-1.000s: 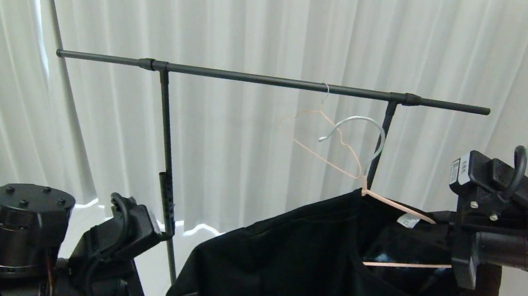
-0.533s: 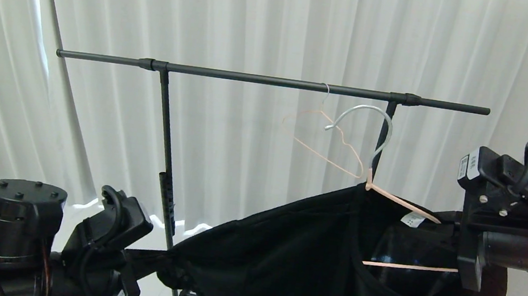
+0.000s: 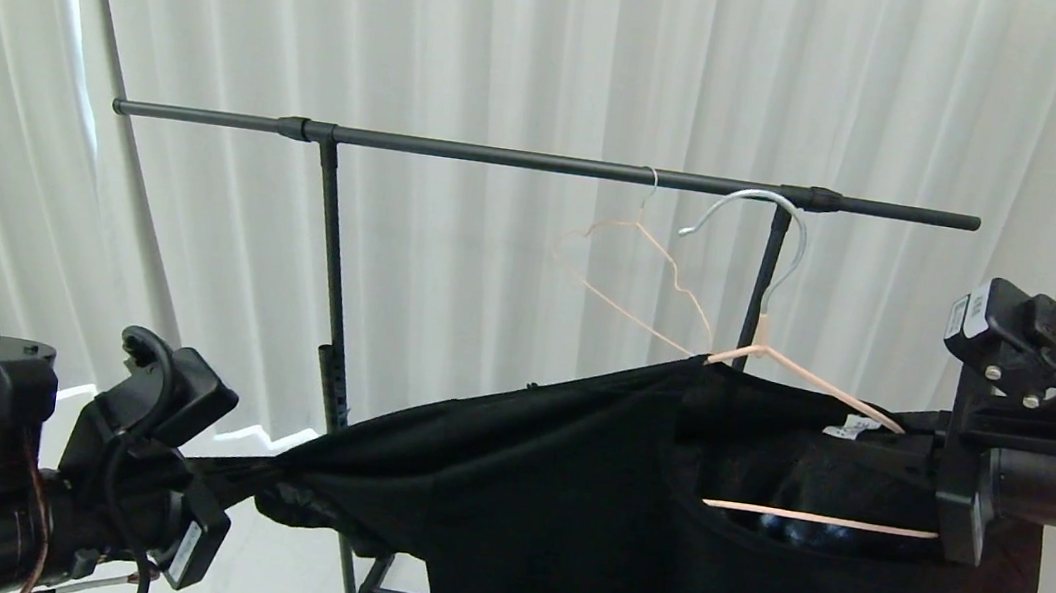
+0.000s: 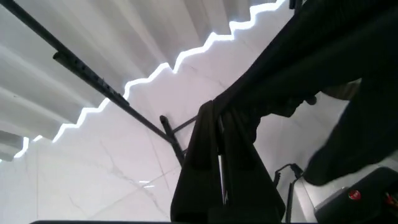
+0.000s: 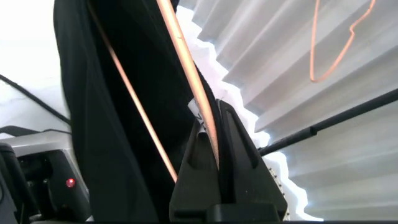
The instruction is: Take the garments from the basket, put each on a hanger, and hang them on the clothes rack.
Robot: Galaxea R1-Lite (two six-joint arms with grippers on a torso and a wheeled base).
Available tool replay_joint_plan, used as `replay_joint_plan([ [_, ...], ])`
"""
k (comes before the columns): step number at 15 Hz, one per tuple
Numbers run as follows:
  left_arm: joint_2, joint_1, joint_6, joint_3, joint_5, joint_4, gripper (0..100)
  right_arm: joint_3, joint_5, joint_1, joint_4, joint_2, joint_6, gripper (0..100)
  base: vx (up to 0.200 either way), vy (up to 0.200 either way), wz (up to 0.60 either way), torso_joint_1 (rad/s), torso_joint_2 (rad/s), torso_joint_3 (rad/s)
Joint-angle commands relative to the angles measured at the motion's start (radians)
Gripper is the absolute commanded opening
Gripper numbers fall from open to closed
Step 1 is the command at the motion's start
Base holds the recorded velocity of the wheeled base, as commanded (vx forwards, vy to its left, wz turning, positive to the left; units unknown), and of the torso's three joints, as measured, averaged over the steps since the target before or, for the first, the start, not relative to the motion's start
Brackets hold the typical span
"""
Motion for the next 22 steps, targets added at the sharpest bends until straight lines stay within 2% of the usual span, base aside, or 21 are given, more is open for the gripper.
replay_joint_plan([
  [1,-0.03,-0.043,0.0,-0.005,0.001,0.0,100,-0.001,0.001,0.002,0.0,0.002,0.009,0,0.0,0.0,0.0,0.0,0.0,0.0],
  [5,-0.063,-0.06,-0.018,-0.014,-0.003,0.0,100,-0.001,-0.002,-0.001,0.0,0.002,0.02,0,0.0,0.0,0.0,0.0,0.0,0.0],
  [6,-0.088,-0.08,-0.061,-0.033,-0.012,0.0,100,-0.001,-0.019,-0.005,0.0,0.0,0.038,0,0.0,0.0,0.0,0.0,0.0,0.0],
  [8,-0.126,-0.118,-0.208,-0.102,-0.015,0.0,100,-0.001,-0.099,-0.012,0.0,-0.001,0.095,0,0.0,0.0,0.0,0.0,0.0,0.0],
  [9,-0.128,-0.121,-0.239,-0.128,-0.007,0.0,100,-0.001,-0.127,-0.012,0.001,0.0,0.123,0,0.0,0.0,0.0,0.0,0.0,0.0],
  [11,-0.116,-0.118,-0.262,-0.186,0.105,0.0,100,-0.006,-0.257,-0.01,0.021,0.017,0.195,0,0.0,0.0,0.0,0.0,0.0,0.0],
  [13,-0.082,-0.123,-0.251,-0.192,0.267,0.0,100,-0.009,-0.383,-0.007,0.044,0.052,0.221,0,0.0,0.0,0.0,0.0,0.0,0.0],
  [14,-0.057,-0.124,-0.231,-0.192,0.373,0.0,100,-0.009,-0.458,0.002,0.049,0.075,0.241,0,0.0,0.0,0.0,0.0,0.0,0.0],
  [15,-0.045,-0.124,-0.222,-0.192,0.436,0.0,100,-0.009,-0.507,0.008,0.049,0.092,0.259,0,0.0,0.0,0.0,0.0,0.0,0.0],
  [17,-0.042,-0.124,-0.221,-0.194,0.464,0.0,100,-0.015,-0.576,0.03,0.049,0.123,0.288,0,0.0,0.0,0.0,0.0,0.0,0.0],
  [20,-0.042,-0.14,-0.216,-0.194,0.47,0.001,100,-0.059,-0.582,0.09,0.023,0.173,0.379,0,0.0,0.133,0.0,0.002,0.0,0.002],
  [22,-0.042,-0.14,-0.218,-0.194,0.47,0.001,100,-0.096,-0.604,0.105,0.015,0.209,0.4,0,0.0,0.2,0.0,0.0,0.0,0.002],
])
